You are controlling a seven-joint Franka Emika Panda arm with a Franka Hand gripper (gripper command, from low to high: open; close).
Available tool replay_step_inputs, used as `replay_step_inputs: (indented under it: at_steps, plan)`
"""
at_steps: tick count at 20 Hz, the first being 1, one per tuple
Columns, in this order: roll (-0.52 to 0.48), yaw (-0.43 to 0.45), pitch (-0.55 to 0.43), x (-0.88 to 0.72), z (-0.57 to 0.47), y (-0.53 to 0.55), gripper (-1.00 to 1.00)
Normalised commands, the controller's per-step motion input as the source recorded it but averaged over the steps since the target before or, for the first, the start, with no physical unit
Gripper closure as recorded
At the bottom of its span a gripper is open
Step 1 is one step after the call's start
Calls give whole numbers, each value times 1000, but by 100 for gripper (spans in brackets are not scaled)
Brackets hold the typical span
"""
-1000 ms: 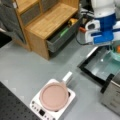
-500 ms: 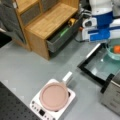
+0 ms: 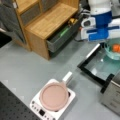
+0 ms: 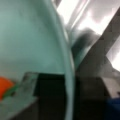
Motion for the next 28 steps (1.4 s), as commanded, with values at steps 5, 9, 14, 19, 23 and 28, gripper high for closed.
replay_step_inputs:
  at_steps: [5,9,14,19,23,28]
  plan:
    - [-94,94,145,153,144,-71,100]
    - [-94,94,145,153,144,-71,100]
    - [-94,94,145,153,144,-71,100]
    - [-94,94,145,153,144,-71,100]
    - [-94,94,145,153,144,-71,100]
    - [-94,94,145,153,144,-71,100]
